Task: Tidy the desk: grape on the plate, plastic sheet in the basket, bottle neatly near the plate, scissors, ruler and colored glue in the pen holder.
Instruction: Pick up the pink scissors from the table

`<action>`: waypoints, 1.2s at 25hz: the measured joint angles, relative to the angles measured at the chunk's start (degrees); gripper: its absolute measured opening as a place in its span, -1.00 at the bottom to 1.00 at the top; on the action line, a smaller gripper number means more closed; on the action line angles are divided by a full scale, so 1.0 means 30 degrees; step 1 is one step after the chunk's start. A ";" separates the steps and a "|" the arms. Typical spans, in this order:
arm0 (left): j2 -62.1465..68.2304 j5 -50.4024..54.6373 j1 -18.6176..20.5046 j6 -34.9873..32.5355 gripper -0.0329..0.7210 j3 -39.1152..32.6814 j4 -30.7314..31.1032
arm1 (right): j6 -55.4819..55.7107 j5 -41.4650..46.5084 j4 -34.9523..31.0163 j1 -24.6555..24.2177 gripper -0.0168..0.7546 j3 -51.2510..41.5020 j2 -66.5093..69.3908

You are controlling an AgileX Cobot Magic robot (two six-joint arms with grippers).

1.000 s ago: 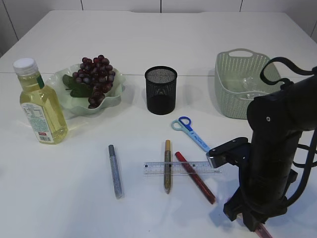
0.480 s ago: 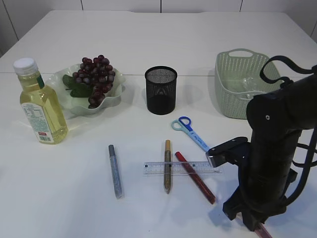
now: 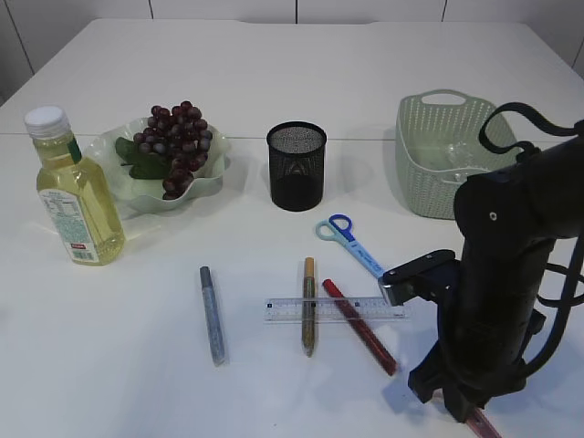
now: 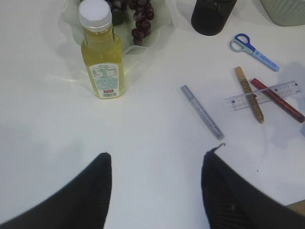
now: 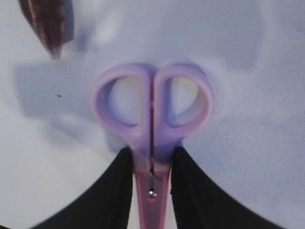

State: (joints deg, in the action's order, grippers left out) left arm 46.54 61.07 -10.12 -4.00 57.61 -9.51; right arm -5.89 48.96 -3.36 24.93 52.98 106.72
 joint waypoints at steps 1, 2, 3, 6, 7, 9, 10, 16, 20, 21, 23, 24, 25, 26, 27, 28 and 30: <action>0.0000 0.0000 0.0000 0.0000 0.24 0.0000 0.0000 | 0.0000 -0.0041 0.0000 0.0000 -0.34 0.0000 0.0000; 0.0000 0.0000 0.0000 0.0000 0.24 0.0000 0.0000 | 0.0000 -0.0077 0.0000 0.0000 -0.34 0.0000 0.0000; 0.0000 0.0000 0.0000 0.0000 0.24 0.0000 0.0000 | 0.0000 -0.0078 0.0000 0.0000 -0.34 0.0000 0.0000; 0.0000 0.0000 0.0000 0.0000 0.24 0.0000 0.0000 | 0.0000 -0.0113 0.0000 0.0000 -0.34 0.0000 0.0000; 0.0000 0.0000 0.0000 0.0000 0.24 0.0000 0.0000 | 0.0000 -0.0142 0.0000 0.0000 -0.34 0.0000 0.0000; 0.0000 0.0000 0.0000 0.0000 0.24 0.0000 0.0000 | 0.0000 -0.0189 0.0000 0.0000 -0.34 0.0000 0.0000; 0.0000 0.0000 0.0000 0.0000 0.24 0.0000 0.0006 | 0.0000 -0.0189 0.0000 0.0000 -0.34 0.0000 0.0000; 0.0000 0.0000 0.0000 0.0000 0.24 0.0000 0.0006 | 0.0000 -0.0189 0.0000 0.0000 -0.34 0.0000 0.0045; 0.0000 0.0000 0.0000 0.0000 0.24 0.0000 0.0006 | 0.0000 -0.0070 0.0000 0.0000 -0.34 0.0116 0.0290; 0.0000 0.0000 0.0000 0.0000 0.24 0.0000 0.0006 | 0.0000 -0.0044 0.0000 0.0000 -0.34 0.0156 0.0300; 0.0000 0.0000 0.0000 0.0000 0.24 0.0000 0.0040 | 0.0000 0.0006 0.0000 0.0000 -0.34 0.0184 0.0333; 0.0000 0.0000 0.0000 0.0000 0.24 0.0000 0.0040 | 0.0037 0.0006 0.0000 0.0000 -0.34 0.0184 0.0330; 0.0000 0.0000 0.0000 0.0000 0.24 0.0000 0.0081 | 0.0037 0.0006 0.0000 0.0000 -0.34 0.0184 0.0330; 0.0000 0.0000 0.0000 0.0000 0.24 0.0000 0.0075 | 0.0037 0.0006 0.0000 0.0000 -0.34 0.0184 0.0330; 0.0000 0.0000 0.0000 0.0000 0.24 0.0000 0.0104 | 0.0037 0.0006 0.0000 0.0000 -0.34 0.0184 0.0330; 0.0000 0.0000 0.0000 0.0000 0.24 0.0000 0.0116 | 0.0037 0.0006 0.0000 0.0000 -0.34 0.0184 0.0330; 0.0000 0.0000 0.0000 0.0000 0.24 0.0000 0.0197 | 0.0037 0.0006 0.0000 0.0000 -0.34 0.0184 0.0330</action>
State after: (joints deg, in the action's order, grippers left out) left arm 46.54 61.07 -10.12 -4.00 57.61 -8.92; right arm -5.78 48.98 -3.36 24.93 53.53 107.71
